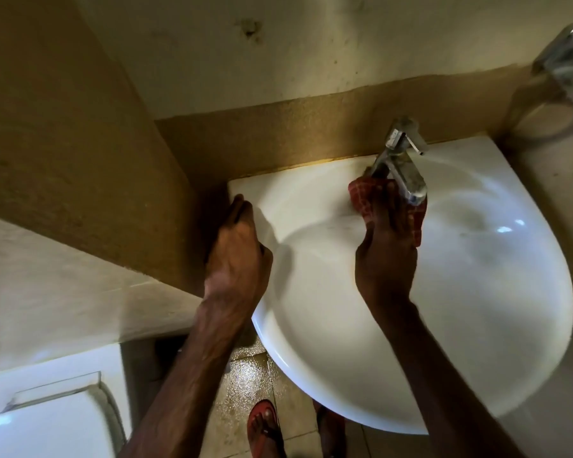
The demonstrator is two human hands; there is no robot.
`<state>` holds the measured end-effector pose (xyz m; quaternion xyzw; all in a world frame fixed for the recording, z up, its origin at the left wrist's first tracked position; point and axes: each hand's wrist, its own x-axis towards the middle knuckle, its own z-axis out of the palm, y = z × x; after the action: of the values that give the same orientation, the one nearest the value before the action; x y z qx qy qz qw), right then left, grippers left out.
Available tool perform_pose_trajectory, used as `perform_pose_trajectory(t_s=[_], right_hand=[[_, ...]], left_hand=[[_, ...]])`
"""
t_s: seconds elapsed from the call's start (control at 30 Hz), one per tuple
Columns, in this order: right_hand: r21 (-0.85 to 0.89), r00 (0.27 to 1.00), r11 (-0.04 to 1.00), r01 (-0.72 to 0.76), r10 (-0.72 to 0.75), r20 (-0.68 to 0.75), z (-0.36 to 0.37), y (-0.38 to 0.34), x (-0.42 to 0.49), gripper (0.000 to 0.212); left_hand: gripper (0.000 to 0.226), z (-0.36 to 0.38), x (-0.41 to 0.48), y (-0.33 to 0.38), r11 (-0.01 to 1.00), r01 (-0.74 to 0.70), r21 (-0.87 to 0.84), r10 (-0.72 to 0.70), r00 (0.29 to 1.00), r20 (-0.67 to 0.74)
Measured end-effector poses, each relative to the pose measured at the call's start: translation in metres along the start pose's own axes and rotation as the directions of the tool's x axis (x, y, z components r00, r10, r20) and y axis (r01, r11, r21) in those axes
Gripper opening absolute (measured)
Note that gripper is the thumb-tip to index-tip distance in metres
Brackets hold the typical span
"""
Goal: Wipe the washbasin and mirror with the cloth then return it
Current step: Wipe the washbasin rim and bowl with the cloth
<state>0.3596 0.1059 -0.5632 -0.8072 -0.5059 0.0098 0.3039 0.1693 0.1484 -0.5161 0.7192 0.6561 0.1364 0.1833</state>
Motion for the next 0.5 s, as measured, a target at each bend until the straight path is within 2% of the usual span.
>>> perform_pose_trajectory(t_s=[0.13, 0.27, 0.33, 0.4, 0.5], right_hand=[[-0.005, 0.987, 0.988, 0.157, -0.157, -0.041, 0.021, -0.019, -0.022, 0.071], [0.044, 0.933, 0.94, 0.339, -0.341, 0.113, 0.036, -0.047, -0.011, 0.069], [0.057, 0.928, 0.933, 0.354, -0.358, 0.098, 0.034, -0.04, 0.013, 0.062], [0.022, 0.93, 0.93, 0.367, -0.367, 0.013, 0.031, -0.021, 0.037, 0.055], [0.064, 0.939, 0.938, 0.34, -0.336, -0.072, 0.038, -0.005, 0.04, 0.049]], left_hand=[[0.068, 0.001, 0.001, -0.001, 1.0, 0.009, -0.021, -0.01, 1.0, -0.009], [0.069, 0.001, 0.0, 0.0, 1.0, 0.015, -0.011, -0.015, 0.999, -0.03], [0.069, 0.001, 0.002, -0.004, 1.0, 0.01, -0.01, -0.01, 1.0, -0.02], [0.07, 0.0, 0.005, -0.008, 1.0, 0.01, -0.028, -0.01, 1.0, 0.0], [0.072, -0.003, 0.006, -0.01, 0.999, 0.0, -0.039, 0.001, 1.0, 0.026]])
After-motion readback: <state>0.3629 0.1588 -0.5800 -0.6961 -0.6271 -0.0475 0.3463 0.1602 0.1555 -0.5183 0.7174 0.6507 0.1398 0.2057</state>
